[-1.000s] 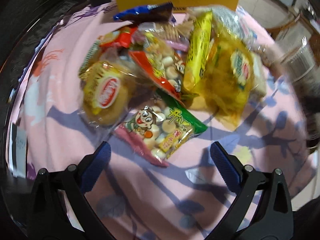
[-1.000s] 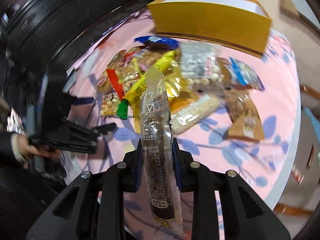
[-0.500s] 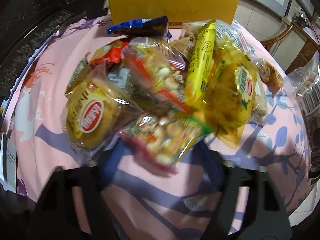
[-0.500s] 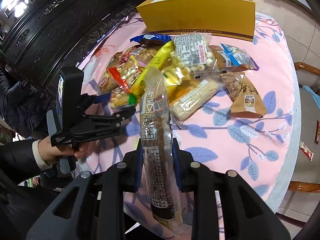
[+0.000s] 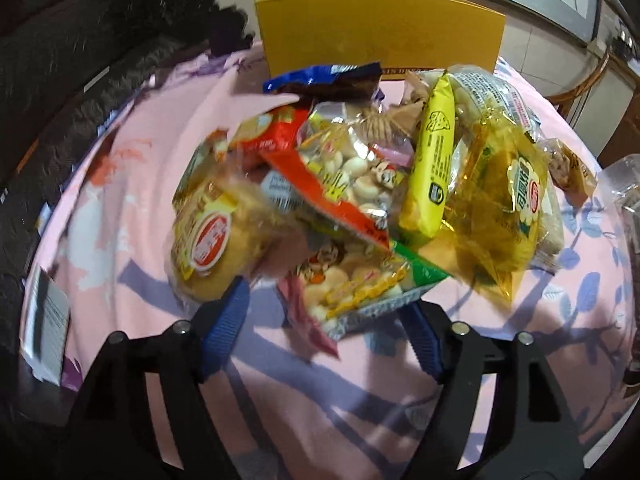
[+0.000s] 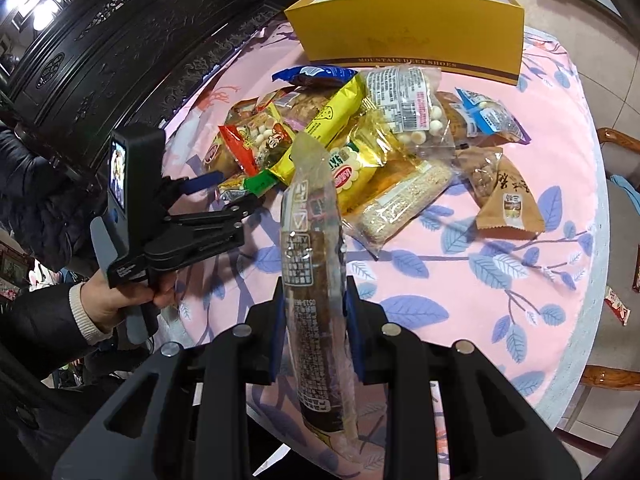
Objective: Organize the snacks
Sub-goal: 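Grasp the small green-and-white candy packet with the left gripper while the right holds the roll, then carry both snacks over the yellow box and open both grippers to drop them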
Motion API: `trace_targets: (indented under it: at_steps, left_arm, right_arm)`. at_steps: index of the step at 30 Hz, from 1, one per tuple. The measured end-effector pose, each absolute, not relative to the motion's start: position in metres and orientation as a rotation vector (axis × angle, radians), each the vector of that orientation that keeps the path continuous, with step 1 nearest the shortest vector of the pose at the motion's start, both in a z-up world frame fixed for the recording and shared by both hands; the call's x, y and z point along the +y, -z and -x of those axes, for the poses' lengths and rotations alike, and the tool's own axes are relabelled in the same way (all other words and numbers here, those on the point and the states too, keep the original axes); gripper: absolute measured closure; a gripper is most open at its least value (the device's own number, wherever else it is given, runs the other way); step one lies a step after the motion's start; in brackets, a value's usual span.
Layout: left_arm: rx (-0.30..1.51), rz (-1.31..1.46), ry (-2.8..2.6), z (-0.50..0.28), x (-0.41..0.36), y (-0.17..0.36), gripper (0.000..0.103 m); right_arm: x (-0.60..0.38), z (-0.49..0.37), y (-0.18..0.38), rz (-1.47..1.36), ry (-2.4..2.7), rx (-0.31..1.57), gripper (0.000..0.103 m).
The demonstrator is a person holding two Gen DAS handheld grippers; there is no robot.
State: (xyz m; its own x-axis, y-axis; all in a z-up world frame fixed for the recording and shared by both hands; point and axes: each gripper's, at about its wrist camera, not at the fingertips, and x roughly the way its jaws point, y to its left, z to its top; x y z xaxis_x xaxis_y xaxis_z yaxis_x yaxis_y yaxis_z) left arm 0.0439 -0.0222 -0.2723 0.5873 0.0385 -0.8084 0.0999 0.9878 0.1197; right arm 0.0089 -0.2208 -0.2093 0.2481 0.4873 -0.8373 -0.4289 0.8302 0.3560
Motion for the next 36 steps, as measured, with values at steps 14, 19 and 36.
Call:
trace_targets:
  at_steps: [14, 19, 36]
  left_arm:
    - [0.860, -0.358, 0.059, -0.051, -0.052, 0.265, 0.075]
    - [0.855, -0.307, 0.055, -0.038, -0.046, 0.239, 0.085]
    - [0.870, 0.046, 0.056, -0.024, 0.015, 0.167, 0.090]
  right_arm:
    - [-0.226, -0.011, 0.209, -0.077, -0.608, 1.169, 0.075]
    - [-0.226, -0.013, 0.203, -0.084, -0.600, 1.149, 0.075]
    - [-0.207, -0.029, 0.152, -0.091, -0.610, 1.021, 0.075]
